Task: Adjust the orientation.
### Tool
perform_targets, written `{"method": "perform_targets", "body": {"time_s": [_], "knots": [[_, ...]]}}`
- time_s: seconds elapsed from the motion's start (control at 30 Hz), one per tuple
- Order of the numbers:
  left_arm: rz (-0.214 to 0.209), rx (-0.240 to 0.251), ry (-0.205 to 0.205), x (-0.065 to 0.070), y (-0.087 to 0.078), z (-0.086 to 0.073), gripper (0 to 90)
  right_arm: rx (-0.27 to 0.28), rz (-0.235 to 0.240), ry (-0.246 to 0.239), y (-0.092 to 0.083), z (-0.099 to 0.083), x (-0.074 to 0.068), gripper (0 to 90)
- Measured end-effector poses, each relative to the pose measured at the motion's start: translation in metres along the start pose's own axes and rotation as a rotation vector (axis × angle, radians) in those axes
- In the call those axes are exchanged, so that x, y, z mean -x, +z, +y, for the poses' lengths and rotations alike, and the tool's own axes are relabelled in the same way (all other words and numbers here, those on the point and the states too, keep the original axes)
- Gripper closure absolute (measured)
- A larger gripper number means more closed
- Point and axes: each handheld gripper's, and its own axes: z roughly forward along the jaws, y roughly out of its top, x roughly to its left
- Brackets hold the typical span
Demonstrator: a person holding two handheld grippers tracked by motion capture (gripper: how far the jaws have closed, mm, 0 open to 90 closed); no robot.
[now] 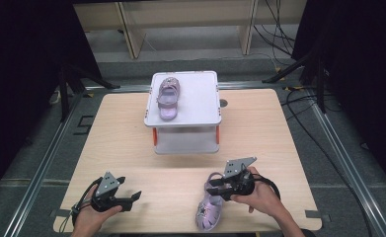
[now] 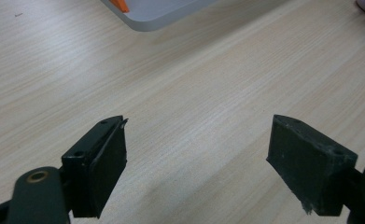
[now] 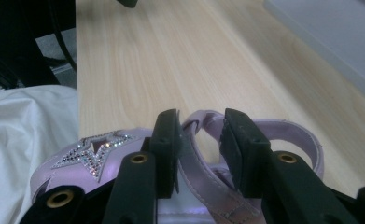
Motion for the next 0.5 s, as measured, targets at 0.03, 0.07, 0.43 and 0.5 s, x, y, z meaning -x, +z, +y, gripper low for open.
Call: {"method": "perform_targets", "body": {"time_s": [0.03, 0.07, 0.43, 0.5], "knots": [[-0.001, 0.0, 0.001, -0.0001, 0.0001, 0.0001, 18.9, -0.008, 0.008, 0.0, 0.0001, -0.0006, 0.0013, 66.7], [-0.002, 0.001, 0.003, -0.0001, 0.0, 0.0003, 19.0, -0.01, 0.016, 0.007, -0.0004, -0.0012, 0.002, 66.9], [-0.001, 0.015, 0.008, -0.0024, -0.0016, 0.0004, 20.6, 0.075, -0.079, 0.018, -0.004, 0.0039, 0.0014, 81.0], [-0.001, 0.012, -0.006, -0.0017, -0.0015, 0.0001, 20.7, 0.134, -0.138, 0.049, -0.0068, 0.0055, 0.0057, 83.8]]}}
